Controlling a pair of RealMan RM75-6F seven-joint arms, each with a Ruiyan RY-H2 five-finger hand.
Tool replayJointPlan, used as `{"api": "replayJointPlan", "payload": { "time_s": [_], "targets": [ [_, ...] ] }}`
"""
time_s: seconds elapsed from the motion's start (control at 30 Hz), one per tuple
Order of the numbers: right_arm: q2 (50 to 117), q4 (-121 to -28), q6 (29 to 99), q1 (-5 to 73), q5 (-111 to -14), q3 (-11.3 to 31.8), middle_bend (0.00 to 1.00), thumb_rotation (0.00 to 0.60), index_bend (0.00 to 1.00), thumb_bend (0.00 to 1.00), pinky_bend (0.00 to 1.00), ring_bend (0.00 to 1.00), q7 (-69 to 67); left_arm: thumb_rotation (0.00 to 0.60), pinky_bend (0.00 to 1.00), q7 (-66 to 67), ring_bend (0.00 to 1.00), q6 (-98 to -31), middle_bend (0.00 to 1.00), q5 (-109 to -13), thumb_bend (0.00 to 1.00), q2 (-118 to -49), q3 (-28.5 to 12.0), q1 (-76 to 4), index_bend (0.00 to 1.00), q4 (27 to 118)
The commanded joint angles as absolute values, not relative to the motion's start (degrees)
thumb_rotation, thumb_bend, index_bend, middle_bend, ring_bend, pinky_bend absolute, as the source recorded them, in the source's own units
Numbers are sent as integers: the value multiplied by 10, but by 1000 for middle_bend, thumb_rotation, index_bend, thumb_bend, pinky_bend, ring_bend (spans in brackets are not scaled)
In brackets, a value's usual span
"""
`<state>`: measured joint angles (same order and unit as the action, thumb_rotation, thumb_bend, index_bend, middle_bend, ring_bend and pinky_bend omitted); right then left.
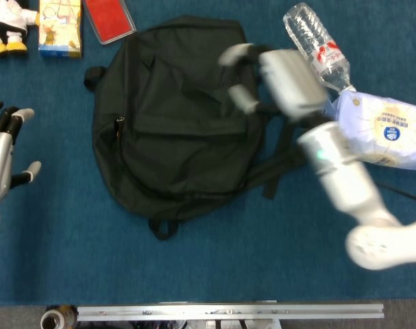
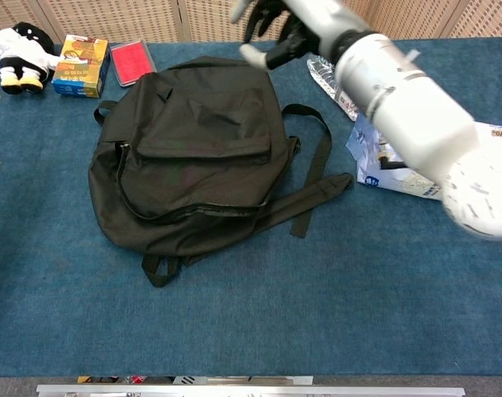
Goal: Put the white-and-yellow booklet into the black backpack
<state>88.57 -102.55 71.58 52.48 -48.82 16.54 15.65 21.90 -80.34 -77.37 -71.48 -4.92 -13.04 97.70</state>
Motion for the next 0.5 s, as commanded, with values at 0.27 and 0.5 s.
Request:
{"api": "replayJointPlan", "payload": {
  "time_s": [0.27, 0.5],
  "targets": [
    [673, -1122, 749, 396, -540, 41, 606, 600, 532, 389, 592, 482, 234, 600, 374, 197, 152, -805, 267, -769, 142, -711, -50, -125, 253, 966],
    [605, -1107, 761, 314, -599, -9, 606, 600, 532, 389, 593, 483, 169, 600, 374, 184, 152, -814, 266, -763, 142, -708, -51, -115, 256, 962]
  ]
}}
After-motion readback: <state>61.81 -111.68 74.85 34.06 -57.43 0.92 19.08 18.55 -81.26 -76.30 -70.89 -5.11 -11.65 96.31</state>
